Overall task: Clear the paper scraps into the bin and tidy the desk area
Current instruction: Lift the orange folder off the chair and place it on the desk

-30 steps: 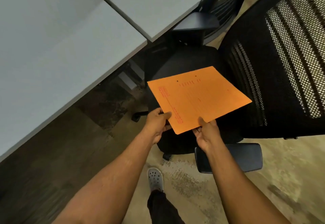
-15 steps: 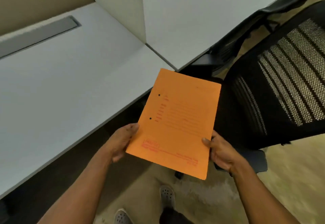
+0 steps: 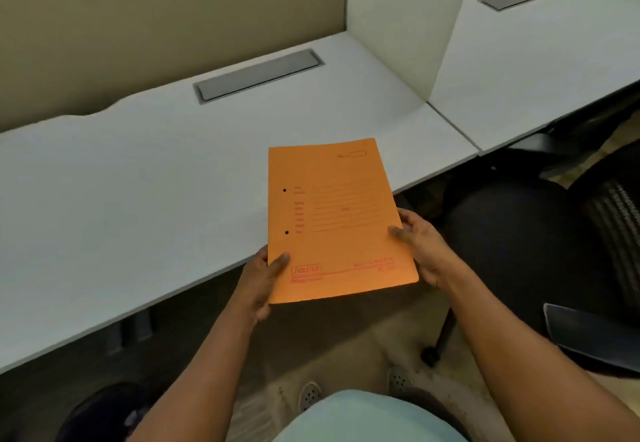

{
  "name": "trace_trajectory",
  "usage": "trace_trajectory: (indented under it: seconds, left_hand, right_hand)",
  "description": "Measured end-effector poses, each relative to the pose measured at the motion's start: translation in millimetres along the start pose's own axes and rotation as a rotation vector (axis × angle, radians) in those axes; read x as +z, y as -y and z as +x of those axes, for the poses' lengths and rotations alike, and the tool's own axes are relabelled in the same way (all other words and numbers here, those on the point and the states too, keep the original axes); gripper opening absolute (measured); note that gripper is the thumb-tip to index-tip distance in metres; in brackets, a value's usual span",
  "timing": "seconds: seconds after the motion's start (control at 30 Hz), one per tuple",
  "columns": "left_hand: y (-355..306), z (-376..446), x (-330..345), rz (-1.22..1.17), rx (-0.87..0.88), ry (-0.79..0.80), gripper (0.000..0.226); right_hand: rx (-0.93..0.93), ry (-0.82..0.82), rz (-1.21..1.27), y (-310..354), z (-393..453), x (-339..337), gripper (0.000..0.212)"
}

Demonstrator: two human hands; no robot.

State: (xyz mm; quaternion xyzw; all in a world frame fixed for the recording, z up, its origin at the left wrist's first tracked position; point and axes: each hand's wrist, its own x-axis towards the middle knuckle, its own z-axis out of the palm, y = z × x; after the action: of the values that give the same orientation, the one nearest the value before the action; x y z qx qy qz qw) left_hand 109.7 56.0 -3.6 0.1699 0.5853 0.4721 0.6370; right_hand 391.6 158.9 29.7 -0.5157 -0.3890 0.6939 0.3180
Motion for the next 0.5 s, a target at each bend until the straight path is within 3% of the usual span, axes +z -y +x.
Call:
trace_trajectory:
  seconds: [0.23,0.5]
  left_hand:
    - [-5,-27,-73,-0.109,0.059,-0.213,0.029]
    - [-26,-14,-120,0.038,0.162,-0.384,0.040]
  right_hand:
    - [0.042,0.060,-0.117,-25,14,86,0.058]
    - [0.009,0.148,-0.309,-23,59,151,0.060]
